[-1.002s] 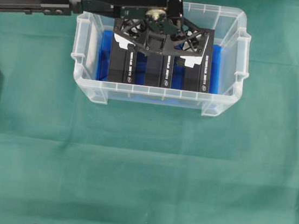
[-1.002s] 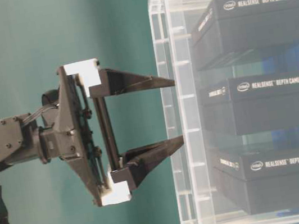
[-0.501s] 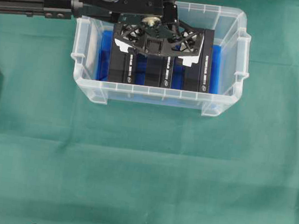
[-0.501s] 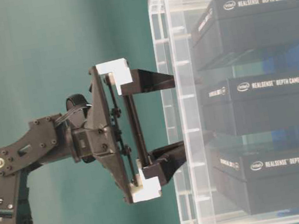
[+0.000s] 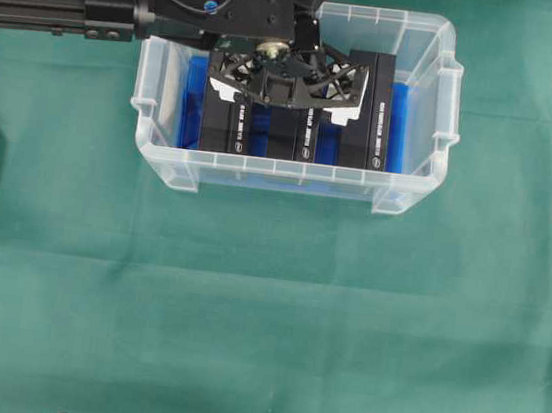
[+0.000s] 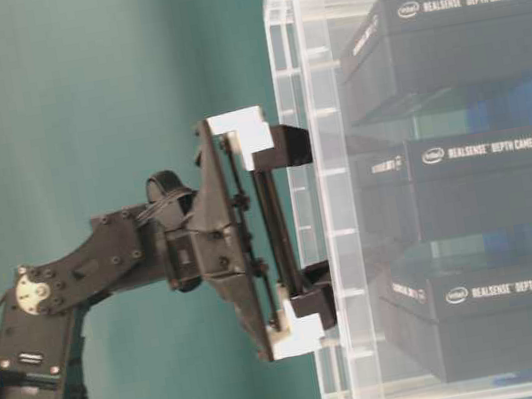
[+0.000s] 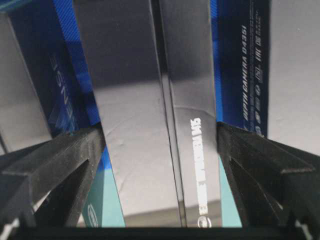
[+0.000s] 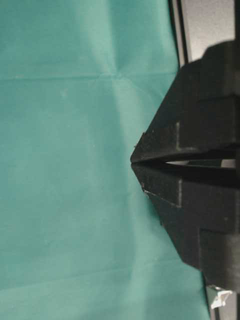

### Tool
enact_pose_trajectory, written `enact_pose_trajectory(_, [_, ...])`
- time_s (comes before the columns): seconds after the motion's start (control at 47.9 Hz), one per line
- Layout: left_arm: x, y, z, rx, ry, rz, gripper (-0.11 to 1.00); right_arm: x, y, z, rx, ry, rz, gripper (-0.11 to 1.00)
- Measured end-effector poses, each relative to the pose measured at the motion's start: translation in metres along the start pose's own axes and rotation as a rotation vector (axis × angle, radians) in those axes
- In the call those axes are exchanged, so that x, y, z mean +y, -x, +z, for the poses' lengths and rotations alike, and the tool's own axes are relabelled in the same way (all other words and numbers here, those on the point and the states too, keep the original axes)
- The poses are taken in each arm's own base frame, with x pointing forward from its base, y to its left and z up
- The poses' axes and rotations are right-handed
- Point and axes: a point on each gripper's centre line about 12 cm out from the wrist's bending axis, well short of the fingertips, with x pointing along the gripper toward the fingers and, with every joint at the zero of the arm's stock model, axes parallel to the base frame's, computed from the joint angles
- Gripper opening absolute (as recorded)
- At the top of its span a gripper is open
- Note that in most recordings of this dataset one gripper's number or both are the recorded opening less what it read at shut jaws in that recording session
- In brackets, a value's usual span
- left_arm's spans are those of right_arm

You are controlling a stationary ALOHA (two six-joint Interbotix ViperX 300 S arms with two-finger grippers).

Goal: Take the box out of the case with the left arm.
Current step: 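Lower the left gripper around the left black box and close it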

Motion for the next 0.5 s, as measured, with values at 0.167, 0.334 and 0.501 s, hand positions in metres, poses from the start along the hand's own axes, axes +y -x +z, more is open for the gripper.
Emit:
enact_pose_trajectory(0.167, [0.003,-0.007,-0.001,0.001,0.009,0.001,0.88,0.0,-0.002,0.0,-0.004,0.001,0.001,0.02])
enact_pose_trajectory(0.334, [0.006,-0.011,-0.002,0.003,0.007,0.007,0.88,0.001,-0.004,0.0,-0.007,0.001,0.002,0.02])
enact_pose_trajectory(0.501, [0.005,-0.016,-0.002,0.002,0.017,0.001,0.88,0.001,-0.004,0.001,-0.009,0.001,0.002,0.02])
